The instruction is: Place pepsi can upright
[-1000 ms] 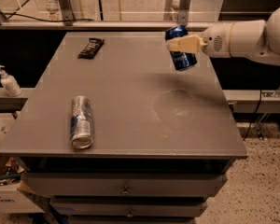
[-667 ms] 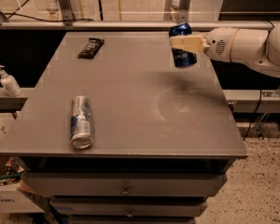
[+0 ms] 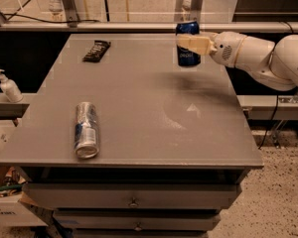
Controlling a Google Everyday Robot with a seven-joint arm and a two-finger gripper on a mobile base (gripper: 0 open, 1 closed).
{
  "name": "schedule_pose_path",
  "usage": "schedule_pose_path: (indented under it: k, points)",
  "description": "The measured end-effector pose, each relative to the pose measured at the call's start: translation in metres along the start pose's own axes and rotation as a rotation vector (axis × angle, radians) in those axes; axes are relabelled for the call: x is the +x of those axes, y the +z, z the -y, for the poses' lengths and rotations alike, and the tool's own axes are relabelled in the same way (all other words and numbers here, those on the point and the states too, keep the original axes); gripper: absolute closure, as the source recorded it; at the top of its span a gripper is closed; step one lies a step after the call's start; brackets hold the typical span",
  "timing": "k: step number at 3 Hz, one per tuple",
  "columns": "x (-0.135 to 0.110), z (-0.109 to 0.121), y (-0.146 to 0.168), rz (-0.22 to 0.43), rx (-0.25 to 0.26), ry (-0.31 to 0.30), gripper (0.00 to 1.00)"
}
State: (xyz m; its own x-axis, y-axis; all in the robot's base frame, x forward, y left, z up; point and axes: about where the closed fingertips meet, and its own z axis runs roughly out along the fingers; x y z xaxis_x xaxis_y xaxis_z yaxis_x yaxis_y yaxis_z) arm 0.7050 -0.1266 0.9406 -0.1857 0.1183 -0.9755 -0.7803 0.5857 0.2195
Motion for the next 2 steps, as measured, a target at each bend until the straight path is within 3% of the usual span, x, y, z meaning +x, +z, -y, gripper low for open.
schedule_pose_path:
  k: [1,2]
  points:
    - [0.0,-0.0001,0.0001,0.0,0.0,0.0,1.0]
    - [0.0024,-0.0015,0.0047,-0.008,-0.063,-0.095,1.0]
